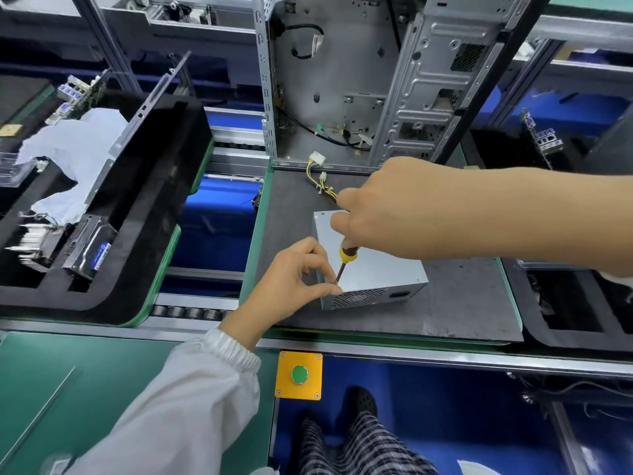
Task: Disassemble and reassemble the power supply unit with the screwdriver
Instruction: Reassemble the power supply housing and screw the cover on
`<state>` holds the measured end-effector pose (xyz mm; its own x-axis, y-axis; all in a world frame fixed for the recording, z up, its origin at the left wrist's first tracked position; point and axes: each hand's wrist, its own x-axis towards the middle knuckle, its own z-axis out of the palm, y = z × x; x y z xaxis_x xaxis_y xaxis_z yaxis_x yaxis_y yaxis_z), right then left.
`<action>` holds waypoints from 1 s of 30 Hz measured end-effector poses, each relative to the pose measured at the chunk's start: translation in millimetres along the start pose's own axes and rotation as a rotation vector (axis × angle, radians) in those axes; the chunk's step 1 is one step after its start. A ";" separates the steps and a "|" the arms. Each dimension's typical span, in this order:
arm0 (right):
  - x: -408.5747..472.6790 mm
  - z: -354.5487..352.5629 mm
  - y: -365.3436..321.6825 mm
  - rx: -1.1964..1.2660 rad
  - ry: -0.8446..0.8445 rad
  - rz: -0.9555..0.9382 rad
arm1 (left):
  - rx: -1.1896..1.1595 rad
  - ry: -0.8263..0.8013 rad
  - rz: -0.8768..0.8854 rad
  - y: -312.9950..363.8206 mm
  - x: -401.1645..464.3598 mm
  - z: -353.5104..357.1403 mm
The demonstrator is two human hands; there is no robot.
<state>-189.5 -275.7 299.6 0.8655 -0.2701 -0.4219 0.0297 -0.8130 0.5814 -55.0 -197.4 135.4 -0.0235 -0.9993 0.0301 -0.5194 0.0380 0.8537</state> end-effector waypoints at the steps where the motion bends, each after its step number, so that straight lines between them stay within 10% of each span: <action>1: 1.8 1.2 -1.8 -0.022 0.007 0.011 | 0.002 0.008 -0.015 -0.5 -0.3 -0.4; 30: 2.1 -10.0 5.7 0.275 0.186 0.159 | -0.292 0.118 0.108 28.2 1.3 -2.5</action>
<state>-182.5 -275.8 309.0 0.9254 -0.3264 -0.1927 -0.2263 -0.8836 0.4099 -67.6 -197.7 160.8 0.0429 -0.9837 0.1744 -0.2518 0.1583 0.9547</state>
